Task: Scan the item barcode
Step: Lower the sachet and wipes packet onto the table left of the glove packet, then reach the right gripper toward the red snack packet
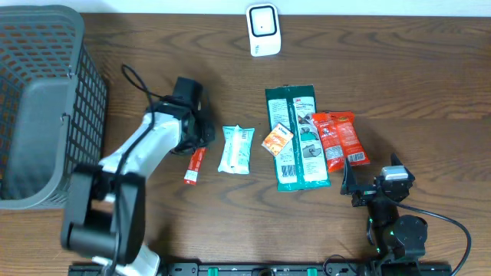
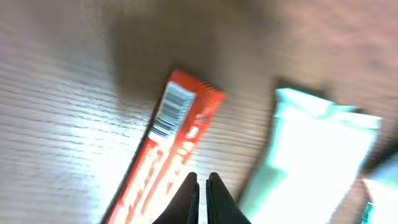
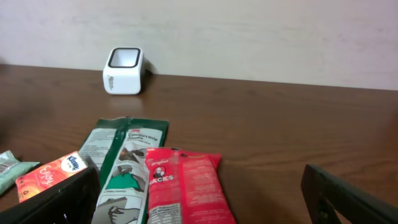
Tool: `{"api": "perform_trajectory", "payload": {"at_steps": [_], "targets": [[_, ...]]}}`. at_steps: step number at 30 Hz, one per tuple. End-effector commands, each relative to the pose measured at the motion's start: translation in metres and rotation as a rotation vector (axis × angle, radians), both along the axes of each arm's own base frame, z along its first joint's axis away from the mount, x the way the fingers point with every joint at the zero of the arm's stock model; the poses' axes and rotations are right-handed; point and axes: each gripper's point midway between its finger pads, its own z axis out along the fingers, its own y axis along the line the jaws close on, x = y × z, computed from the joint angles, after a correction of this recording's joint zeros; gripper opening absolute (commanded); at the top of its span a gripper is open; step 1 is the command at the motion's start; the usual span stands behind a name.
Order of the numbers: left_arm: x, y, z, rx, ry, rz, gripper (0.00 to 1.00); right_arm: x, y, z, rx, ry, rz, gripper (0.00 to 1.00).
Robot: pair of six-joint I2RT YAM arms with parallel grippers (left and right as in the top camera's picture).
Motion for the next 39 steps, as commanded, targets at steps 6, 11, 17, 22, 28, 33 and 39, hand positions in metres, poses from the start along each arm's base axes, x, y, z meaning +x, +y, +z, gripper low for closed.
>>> {"api": "perform_trajectory", "payload": {"at_steps": [6, 11, 17, 22, 28, 33, 39], "targets": [[-0.003, 0.009, 0.076, 0.024, -0.164, -0.056, 0.43, 0.0, -0.001, 0.0, -0.011, -0.001, -0.001, 0.99], [-0.008, 0.01, 0.074, 0.034, -0.147, -0.076, 0.79, 0.0, -0.001, 0.0, -0.011, -0.001, -0.001, 0.99], [-0.008, 0.01, 0.074, 0.034, -0.147, -0.076, 0.84, 0.0, -0.001, 0.0, -0.011, -0.001, -0.001, 0.99], [-0.008, 0.01, 0.074, 0.034, -0.147, -0.076, 0.84, 0.0, -0.001, 0.0, -0.011, -0.001, -0.001, 0.99], [-0.005, 0.01, 0.075, 0.031, -0.161, -0.076, 0.85, 0.0, -0.001, 0.0, -0.012, -0.002, -0.003, 0.99], [-0.005, 0.009, 0.075, 0.031, -0.162, -0.076, 0.85, 0.0, -0.002, -0.001, -0.006, 0.001, -0.006, 0.99], [-0.005, 0.009, 0.075, 0.031, -0.161, -0.076, 0.85, 0.0, 0.005, 0.003, 0.126, 0.0, 0.02, 0.99]]}}
